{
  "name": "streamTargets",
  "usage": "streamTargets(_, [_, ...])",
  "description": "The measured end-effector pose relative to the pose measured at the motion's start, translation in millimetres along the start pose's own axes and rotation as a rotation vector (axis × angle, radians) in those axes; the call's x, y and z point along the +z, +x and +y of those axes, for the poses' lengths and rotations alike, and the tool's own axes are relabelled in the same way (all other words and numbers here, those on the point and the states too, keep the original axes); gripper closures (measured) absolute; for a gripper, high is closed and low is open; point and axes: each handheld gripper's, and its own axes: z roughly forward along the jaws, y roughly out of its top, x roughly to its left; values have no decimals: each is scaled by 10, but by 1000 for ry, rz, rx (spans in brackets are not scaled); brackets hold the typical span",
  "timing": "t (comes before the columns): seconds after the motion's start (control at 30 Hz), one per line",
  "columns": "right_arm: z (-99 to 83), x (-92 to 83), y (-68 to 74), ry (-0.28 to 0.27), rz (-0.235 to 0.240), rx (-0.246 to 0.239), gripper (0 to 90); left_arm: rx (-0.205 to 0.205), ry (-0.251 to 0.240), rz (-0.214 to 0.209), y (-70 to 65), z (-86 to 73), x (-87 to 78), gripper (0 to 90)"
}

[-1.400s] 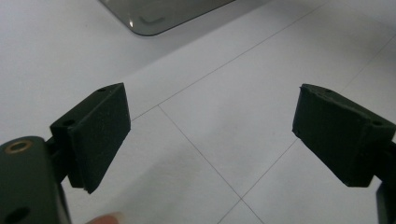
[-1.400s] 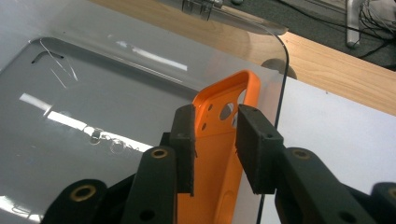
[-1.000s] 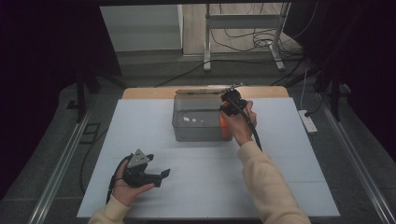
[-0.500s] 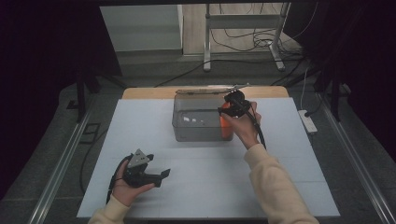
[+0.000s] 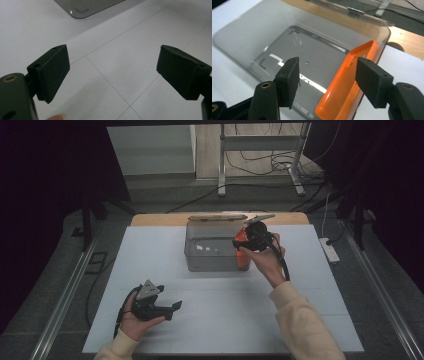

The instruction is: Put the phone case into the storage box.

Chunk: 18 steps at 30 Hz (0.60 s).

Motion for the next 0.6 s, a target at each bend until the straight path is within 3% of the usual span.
streamTargets(0.23, [-109,-182,27,-49,65,-44,323,0,2,-5,-23,3,16,118])
streamTargets(0.43, [-318,-320,-8,-100,95,-71,315,9,-5,-4,-44,26,16,116])
streamTargets(0.6, [-468,-414,-47,-139,146,-57,291,7,0,2,-28,16,21,116])
